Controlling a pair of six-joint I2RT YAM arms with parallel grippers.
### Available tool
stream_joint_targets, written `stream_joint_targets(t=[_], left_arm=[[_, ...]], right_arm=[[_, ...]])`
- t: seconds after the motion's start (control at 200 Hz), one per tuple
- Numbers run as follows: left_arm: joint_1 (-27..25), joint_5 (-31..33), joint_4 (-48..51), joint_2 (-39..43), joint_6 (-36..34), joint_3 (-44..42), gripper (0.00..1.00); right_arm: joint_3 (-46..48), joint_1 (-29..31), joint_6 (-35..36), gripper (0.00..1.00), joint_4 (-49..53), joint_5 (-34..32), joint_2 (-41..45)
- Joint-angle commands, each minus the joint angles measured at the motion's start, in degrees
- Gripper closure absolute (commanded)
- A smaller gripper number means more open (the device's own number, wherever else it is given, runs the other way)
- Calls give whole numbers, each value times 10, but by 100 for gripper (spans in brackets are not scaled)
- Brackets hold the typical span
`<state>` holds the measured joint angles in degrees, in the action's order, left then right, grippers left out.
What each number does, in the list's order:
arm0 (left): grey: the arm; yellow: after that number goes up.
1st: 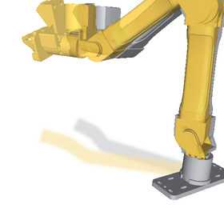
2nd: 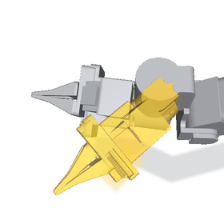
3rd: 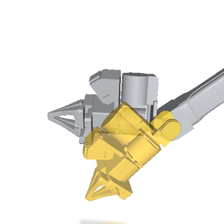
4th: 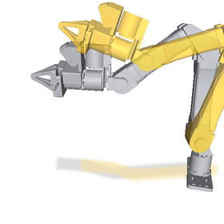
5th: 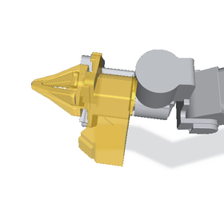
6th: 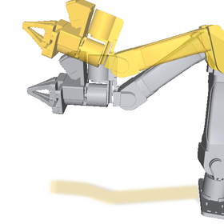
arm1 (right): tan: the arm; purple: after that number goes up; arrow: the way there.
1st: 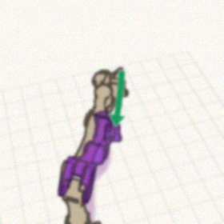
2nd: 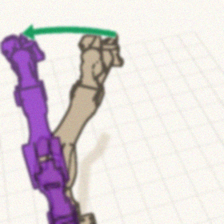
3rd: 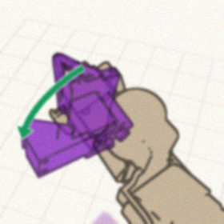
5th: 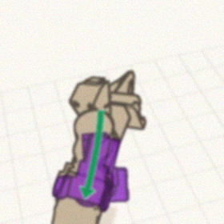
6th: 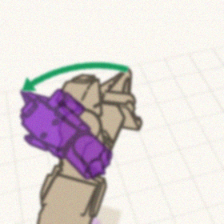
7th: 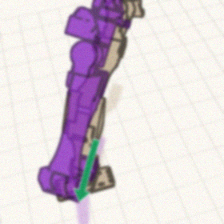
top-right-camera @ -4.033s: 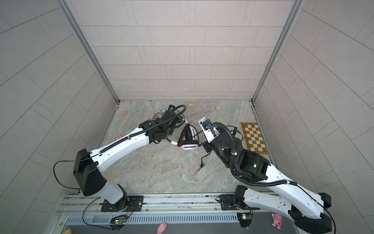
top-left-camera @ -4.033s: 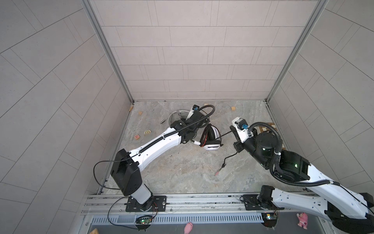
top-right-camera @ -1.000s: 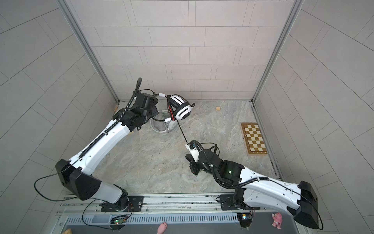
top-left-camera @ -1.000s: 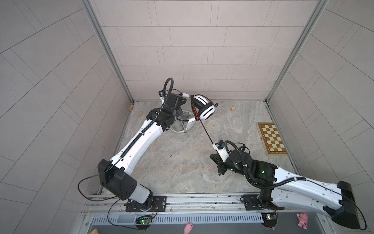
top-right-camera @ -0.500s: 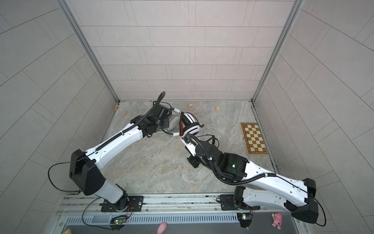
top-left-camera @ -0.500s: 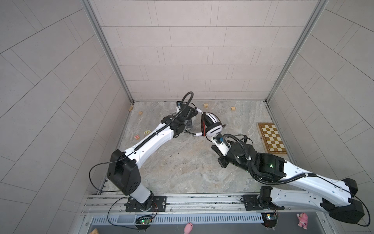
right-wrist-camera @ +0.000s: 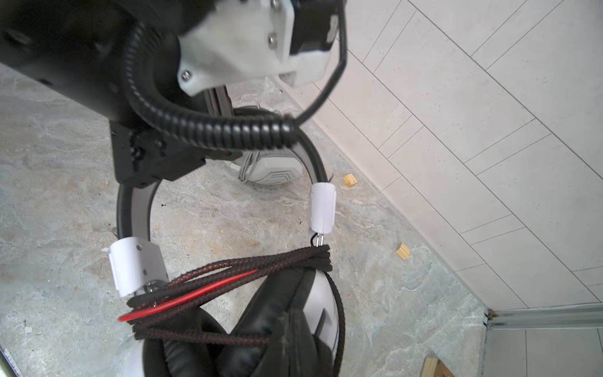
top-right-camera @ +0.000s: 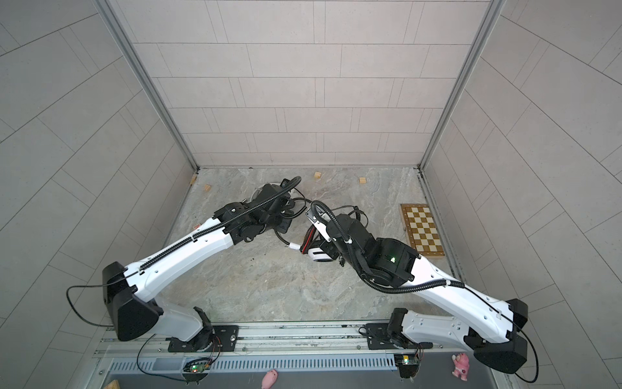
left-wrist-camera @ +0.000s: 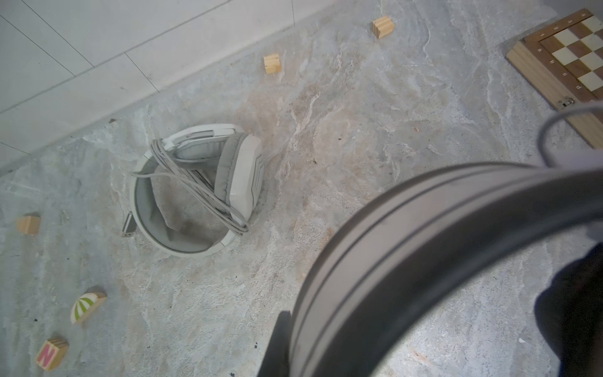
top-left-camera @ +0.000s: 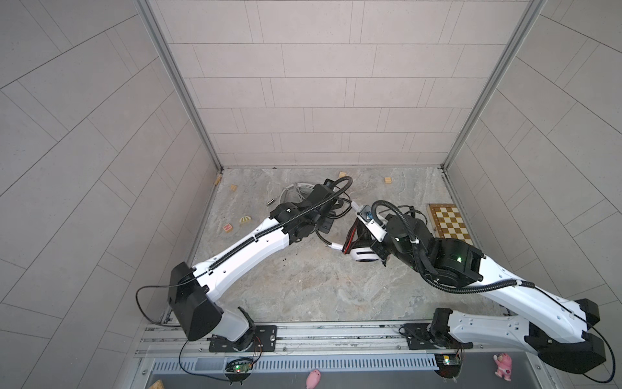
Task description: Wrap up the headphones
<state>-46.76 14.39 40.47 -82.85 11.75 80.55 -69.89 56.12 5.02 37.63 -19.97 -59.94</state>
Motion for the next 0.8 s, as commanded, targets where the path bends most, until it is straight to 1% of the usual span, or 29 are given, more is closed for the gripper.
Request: stream_joint_targets(t=[0.0,0.075,0.125,0.18,0.24,0.445,0.53,0.641,0.721,0.791], left_arm=[[-12,15,79,43,-84,-26,100],[-14,26,78,60,-97,-39,100],[-25,63,83,66,-105,-45,100],[-37,117,94,63,-114,-45,100],[-40,142,110,56,-117,-39,100],[-48,154,115,37,-112,-32,100],[-55,170,128,31,-114,-25,100],[-68,160,133,30,-123,-24,100],[-81,151,132,31,-123,-25,100],[-96,156,134,33,-120,-26,100]], right_arm=[[-29,-27,25,100,6,-90,6],[-32,-36,25,100,11,-92,0],[-41,-39,24,100,24,-95,-7],[-56,-41,23,100,49,-89,-17],[-70,-42,22,100,71,-85,-28],[-112,-42,12,100,132,-44,-53],[-112,-41,18,100,133,-65,-51],[-114,-42,29,100,138,-103,-53],[-107,-42,44,100,131,-113,-53],[-112,-42,47,100,134,-114,-54]])
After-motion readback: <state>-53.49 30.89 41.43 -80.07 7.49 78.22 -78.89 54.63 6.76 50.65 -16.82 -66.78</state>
